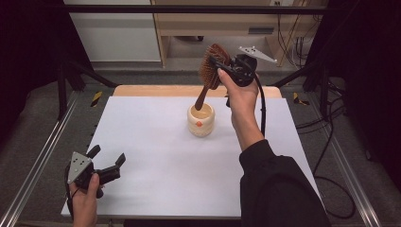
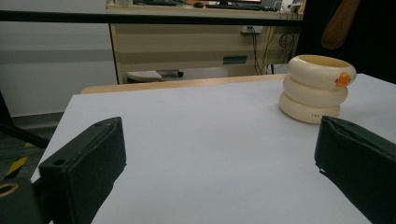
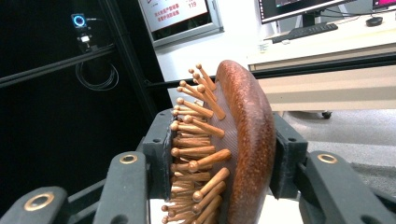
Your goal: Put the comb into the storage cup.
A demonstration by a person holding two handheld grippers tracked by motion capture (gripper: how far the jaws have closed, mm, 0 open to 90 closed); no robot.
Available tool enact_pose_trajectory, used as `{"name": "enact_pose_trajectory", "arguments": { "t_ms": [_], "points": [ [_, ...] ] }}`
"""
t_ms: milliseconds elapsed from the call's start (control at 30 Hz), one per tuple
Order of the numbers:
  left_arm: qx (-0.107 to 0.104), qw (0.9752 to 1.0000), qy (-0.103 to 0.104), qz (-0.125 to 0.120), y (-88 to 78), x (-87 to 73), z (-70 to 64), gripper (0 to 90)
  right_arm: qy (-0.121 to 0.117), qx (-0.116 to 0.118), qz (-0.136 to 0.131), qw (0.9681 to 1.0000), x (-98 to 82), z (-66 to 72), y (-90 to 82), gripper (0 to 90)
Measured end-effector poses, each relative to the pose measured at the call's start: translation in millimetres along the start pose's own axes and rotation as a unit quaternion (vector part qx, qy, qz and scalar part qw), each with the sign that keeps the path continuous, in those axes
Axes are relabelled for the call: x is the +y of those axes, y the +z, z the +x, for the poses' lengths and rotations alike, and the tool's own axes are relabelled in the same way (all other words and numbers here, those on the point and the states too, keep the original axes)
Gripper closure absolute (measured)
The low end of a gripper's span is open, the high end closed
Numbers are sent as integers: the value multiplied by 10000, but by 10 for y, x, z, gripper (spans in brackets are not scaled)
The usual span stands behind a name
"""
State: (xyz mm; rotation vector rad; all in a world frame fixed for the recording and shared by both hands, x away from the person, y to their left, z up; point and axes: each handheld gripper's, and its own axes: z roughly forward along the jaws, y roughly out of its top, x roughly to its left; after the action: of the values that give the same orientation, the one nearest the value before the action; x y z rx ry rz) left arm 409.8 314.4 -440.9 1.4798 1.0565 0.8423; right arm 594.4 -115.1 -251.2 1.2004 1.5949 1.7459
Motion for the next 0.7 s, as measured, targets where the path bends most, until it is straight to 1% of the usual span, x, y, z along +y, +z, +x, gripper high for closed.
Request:
{"name": "enact_pose_trajectory", "arguments": {
  "t_ms": [300,533,700],
  "points": [
    [-23,10000,19,1,1,0,-5,20,-75,-30,36,10000,-13,8,13,518],
    [-30,10000,16,2,1,0,-6,21,-72,-45,56,9999,-18,12,27,518],
    [-32,10000,16,-9,1,0,-5,21,-111,-49,82,9999,-26,16,36,518]
  ]
}}
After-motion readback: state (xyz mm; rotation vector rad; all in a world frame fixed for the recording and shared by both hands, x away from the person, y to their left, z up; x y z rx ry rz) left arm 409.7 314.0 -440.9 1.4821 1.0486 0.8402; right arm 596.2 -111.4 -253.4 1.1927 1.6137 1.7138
